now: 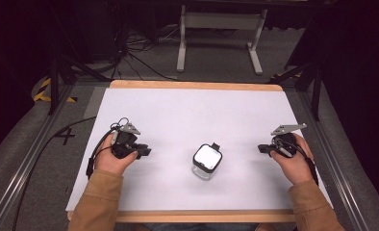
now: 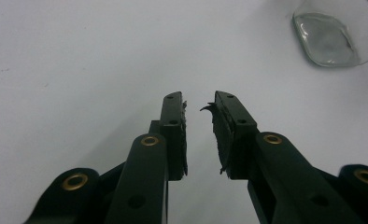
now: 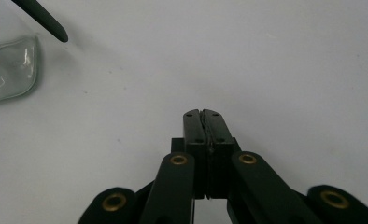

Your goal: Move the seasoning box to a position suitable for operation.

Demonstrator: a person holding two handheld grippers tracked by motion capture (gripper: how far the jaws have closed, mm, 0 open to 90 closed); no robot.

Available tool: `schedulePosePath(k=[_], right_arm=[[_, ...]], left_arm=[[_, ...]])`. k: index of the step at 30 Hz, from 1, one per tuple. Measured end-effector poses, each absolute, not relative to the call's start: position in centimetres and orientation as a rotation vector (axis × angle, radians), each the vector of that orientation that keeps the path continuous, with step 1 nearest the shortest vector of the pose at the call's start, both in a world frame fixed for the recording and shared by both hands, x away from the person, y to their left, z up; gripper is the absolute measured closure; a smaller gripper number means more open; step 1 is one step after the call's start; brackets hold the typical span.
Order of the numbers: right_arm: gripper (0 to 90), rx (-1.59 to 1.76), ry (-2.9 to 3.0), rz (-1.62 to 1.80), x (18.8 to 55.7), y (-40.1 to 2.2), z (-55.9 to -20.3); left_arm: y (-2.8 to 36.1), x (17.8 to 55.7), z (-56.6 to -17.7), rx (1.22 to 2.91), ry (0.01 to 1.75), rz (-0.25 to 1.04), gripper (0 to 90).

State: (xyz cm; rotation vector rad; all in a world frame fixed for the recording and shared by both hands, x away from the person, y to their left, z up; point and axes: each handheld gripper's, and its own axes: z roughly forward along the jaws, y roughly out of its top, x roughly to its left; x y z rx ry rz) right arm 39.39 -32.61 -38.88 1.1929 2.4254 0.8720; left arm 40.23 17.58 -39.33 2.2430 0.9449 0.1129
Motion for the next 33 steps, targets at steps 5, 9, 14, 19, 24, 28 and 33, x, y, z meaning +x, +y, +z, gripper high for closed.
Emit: schedulePosePath(k=[5, 9, 14, 19, 24, 28, 33], right_arm=[[90.0, 1.197, 2.453, 0.911, 39.1, -32.5, -38.7], [90.0, 1.201, 2.444, 0.926, 38.8, -32.5, -38.5], [90.0, 1.190, 2.447, 0.932, 38.5, -32.5, -38.4], [90.0, 1.189, 2.439, 0.944, 37.9, -32.9, -38.2], [90.0, 1.196, 2.426, 0.952, 37.6, -33.2, -38.0], [90.0, 1.189, 2.430, 0.956, 37.4, -33.2, -38.1], [90.0, 1.188, 2.433, 0.956, 37.3, -33.0, -38.0]], left_arm=[[16.8, 40.0, -38.8, 2.247, 0.940, 0.118, 76.6], [16.1, 40.0, -38.7, 2.256, 0.908, 0.113, 77.3], [14.7, 40.2, -38.7, 2.254, 0.862, 0.080, 79.0], [12.0, 40.0, -39.0, 2.292, 0.792, 0.060, 81.0], [9.7, 39.6, -38.9, 2.336, 0.727, 0.041, 81.9], [7.9, 39.4, -39.4, 2.354, 0.674, 0.030, 82.1], [6.5, 39.3, -40.3, 2.365, 0.640, 0.043, 83.4]])
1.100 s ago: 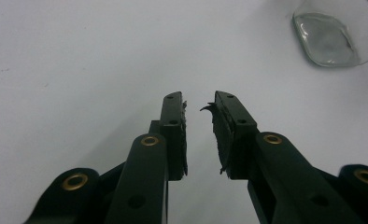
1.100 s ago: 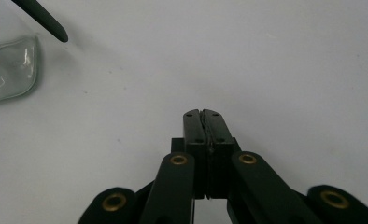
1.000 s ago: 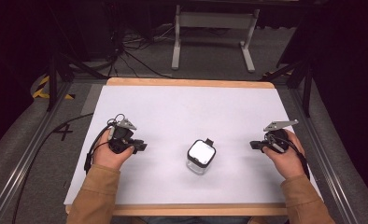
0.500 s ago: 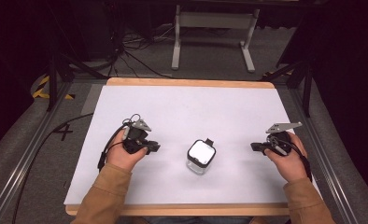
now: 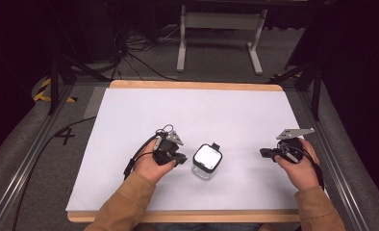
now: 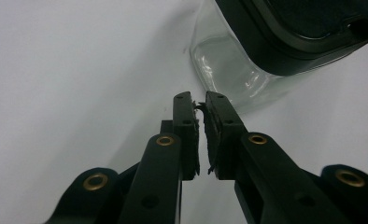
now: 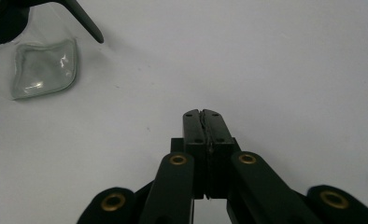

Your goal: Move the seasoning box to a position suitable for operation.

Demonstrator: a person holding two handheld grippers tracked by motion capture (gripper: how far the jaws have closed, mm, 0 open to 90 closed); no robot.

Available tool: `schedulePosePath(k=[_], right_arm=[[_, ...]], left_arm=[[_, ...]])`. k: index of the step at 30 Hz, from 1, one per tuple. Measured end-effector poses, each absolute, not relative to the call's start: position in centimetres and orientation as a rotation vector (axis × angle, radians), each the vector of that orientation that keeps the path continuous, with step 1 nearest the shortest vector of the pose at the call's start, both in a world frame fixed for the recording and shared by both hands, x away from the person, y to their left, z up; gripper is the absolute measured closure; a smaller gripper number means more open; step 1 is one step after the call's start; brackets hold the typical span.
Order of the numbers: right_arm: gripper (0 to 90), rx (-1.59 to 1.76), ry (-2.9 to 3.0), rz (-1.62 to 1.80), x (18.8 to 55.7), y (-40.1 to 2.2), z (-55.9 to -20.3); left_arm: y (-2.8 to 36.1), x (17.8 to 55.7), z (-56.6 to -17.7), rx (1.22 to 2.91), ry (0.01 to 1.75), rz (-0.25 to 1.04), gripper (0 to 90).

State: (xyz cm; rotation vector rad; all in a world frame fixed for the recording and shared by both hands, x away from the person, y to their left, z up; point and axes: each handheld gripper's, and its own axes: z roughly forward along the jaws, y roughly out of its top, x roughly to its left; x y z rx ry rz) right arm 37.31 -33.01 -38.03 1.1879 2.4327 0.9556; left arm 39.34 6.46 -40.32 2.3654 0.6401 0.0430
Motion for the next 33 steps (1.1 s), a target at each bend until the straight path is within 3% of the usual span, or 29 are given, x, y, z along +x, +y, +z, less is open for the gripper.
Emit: schedulePosePath(k=[12, 33], right_arm=[[90.0, 1.176, 2.435, 0.968, 37.2, -33.0, -37.9], [90.0, 1.170, 2.431, 0.985, 37.1, -33.0, -37.7]], left_arm=[[5.0, 38.9, -40.9, 2.388, 0.598, 0.046, 86.0], [2.3, 36.8, -41.6, 2.462, 0.459, -0.005, 81.5]])
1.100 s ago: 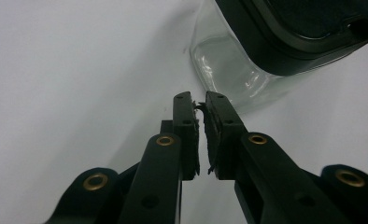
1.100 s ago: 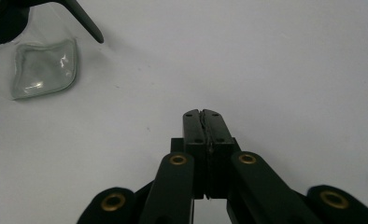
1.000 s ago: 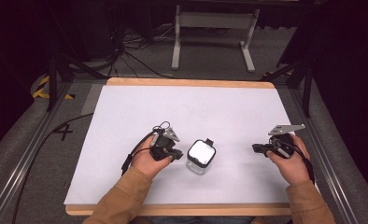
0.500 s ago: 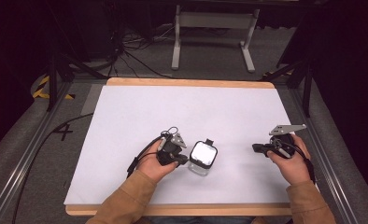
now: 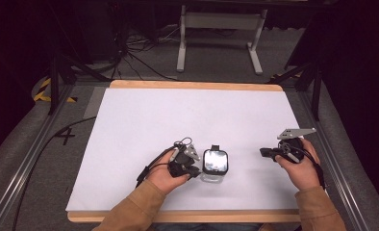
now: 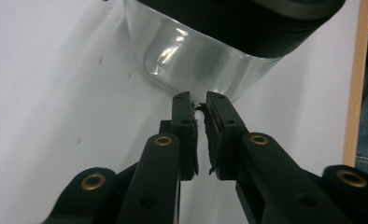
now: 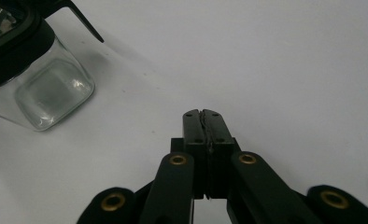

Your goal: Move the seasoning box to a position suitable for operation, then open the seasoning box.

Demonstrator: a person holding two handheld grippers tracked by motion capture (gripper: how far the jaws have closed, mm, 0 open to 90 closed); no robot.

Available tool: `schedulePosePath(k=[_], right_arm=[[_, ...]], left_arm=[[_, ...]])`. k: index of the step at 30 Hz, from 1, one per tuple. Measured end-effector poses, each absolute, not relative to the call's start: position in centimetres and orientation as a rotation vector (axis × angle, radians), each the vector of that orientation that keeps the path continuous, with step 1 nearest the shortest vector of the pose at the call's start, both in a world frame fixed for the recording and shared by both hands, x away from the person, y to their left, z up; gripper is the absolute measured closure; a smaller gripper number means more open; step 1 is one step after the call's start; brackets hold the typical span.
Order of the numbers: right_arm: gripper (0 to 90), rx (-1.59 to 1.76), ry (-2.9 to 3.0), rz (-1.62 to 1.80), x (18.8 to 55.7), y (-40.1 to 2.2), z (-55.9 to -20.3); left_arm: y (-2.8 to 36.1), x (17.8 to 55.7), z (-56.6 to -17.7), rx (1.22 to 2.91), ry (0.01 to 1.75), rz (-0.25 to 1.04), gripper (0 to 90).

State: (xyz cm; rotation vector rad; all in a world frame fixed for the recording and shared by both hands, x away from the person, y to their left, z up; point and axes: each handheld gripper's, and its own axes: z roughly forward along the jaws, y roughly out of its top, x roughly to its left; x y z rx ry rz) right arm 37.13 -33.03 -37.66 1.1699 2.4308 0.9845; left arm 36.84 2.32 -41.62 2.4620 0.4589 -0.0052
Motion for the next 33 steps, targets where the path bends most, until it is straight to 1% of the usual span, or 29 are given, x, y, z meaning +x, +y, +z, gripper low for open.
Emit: schedulePosePath(k=[7, 8, 11, 14, 17, 20, 23, 27, 31, 33], right_arm=[[90.0, 1.172, 2.431, 0.980, 37.0, -33.2, -37.6], [90.0, 1.173, 2.430, 0.981, 37.0, -33.2, -37.6], [90.0, 1.166, 2.434, 0.985, 37.1, -33.2, -37.5], [90.0, 1.159, 2.438, 0.999, 37.1, -33.3, -37.5], [90.0, 1.141, 2.454, 1.024, 37.1, -33.3, -37.5], [90.0, 1.107, 2.473, 1.046, 37.1, -33.2, -37.2], [90.0, 1.079, 2.484, 1.079, 37.1, -33.0, -36.8], [90.0, 1.037, 2.500, 1.127, 37.3, -32.5, -36.2], [90.0, 0.979, 2.534, 1.142, 37.9, -31.6, -35.7], [90.0, 0.952, 2.557, 1.147, 38.2, -30.9, -35.2]], left_arm=[[2.4, 36.8, -41.7, 2.453, 0.469, -0.018, 80.3], [2.5, 37.0, -41.6, 2.443, 0.452, -0.015, 79.5], [3.4, 37.3, -40.9, 2.415, 0.479, 0.005, 78.7], [4.9, 37.6, -39.8, 2.346, 0.525, 0.019, 78.1], [7.3, 38.2, -38.4, 2.272, 0.611, 0.080, 75.1], [9.7, 38.7, -37.5, 2.185, 0.688, 0.078, 74.6], [11.6, 39.1, -36.9, 2.171, 0.741, 0.091, 73.1], [14.0, 39.2, -36.3, 2.153, 0.798, 0.145, 71.1], [15.4, 39.1, -36.1, 2.166, 0.873, 0.206, 70.3], [16.1, 39.1, -36.0, 2.171, 0.885, 0.211, 69.8]])
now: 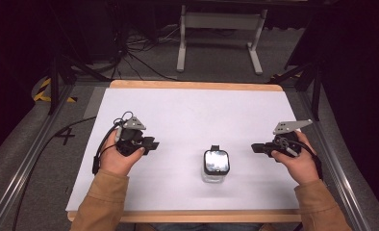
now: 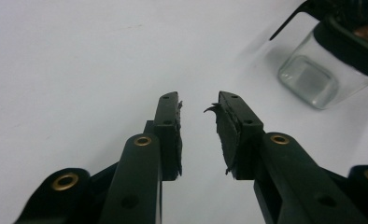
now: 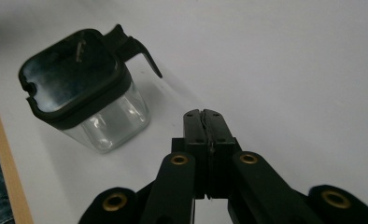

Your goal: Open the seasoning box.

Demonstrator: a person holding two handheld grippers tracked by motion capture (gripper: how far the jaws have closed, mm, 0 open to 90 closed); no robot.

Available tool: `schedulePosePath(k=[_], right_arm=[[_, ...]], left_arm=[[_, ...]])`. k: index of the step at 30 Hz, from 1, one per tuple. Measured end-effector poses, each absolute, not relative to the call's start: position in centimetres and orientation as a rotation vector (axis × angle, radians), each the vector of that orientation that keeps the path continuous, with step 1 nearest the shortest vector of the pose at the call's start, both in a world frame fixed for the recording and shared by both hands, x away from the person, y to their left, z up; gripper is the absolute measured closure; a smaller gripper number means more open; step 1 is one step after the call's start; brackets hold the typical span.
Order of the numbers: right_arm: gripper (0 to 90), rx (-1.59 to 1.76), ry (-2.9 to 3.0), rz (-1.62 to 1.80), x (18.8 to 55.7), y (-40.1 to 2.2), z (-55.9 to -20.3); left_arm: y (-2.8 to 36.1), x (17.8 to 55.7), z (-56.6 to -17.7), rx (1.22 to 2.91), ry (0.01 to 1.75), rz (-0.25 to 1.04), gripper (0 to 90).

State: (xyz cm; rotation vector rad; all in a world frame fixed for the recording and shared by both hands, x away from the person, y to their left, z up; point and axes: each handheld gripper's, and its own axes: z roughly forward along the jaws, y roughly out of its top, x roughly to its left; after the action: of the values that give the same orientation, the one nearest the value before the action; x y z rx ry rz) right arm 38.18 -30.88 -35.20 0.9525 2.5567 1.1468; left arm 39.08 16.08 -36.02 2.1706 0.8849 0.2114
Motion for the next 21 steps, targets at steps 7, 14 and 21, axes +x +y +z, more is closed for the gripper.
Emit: schedulePosePath(k=[7, 14, 21], right_arm=[[90.0, 0.820, 2.630, 1.033, 39.7, -27.9, -33.0], [90.0, 0.725, 2.703, 0.919, 40.9, -25.5, -31.3], [90.0, 0.621, 2.791, 0.810, 42.0, -23.1, -30.2]], left_arm=[[17.3, 38.9, -35.9, 2.152, 0.912, 0.216, 67.6], [18.0, 38.7, -35.9, 2.136, 0.914, 0.205, 67.1], [18.1, 38.4, -36.0, 2.121, 0.928, 0.187, 66.7]])
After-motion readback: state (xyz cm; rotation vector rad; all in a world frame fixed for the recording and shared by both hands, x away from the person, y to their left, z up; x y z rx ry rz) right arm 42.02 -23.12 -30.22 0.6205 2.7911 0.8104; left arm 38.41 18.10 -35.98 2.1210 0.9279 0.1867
